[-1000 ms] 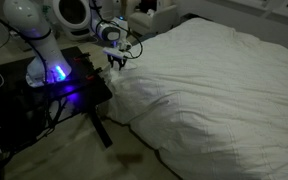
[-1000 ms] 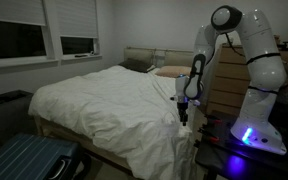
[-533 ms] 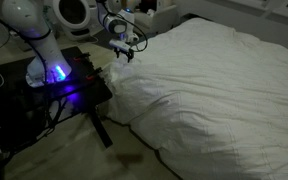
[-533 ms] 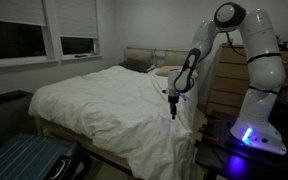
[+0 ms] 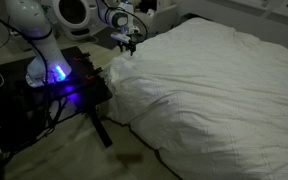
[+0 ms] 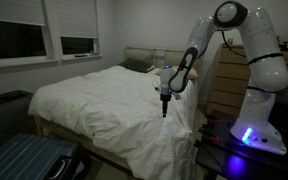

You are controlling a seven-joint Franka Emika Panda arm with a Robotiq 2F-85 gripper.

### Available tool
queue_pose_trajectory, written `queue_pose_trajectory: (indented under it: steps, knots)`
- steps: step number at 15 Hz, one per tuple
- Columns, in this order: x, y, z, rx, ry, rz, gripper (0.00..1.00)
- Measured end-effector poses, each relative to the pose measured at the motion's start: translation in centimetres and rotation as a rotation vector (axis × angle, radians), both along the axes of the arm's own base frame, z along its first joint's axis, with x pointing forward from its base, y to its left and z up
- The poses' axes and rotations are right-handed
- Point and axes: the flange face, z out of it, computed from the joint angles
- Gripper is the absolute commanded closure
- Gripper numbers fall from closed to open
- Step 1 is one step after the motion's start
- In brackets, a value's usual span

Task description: Spread the bed fully

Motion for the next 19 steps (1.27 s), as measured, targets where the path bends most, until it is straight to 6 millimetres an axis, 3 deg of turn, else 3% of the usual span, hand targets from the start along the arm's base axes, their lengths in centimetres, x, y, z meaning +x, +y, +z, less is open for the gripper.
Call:
queue_pose_trajectory:
  steps: [5,15,19]
  knots:
    - [1.7,2.1,1.3,-0.067,-0.053,-0.028,0.0]
    - [3.6,1.8,7.2,-0.11,-0.187,-0.112,0.0]
    - [3.7,2.3,7.7,-0.107,-0.197,-0.123,0.0]
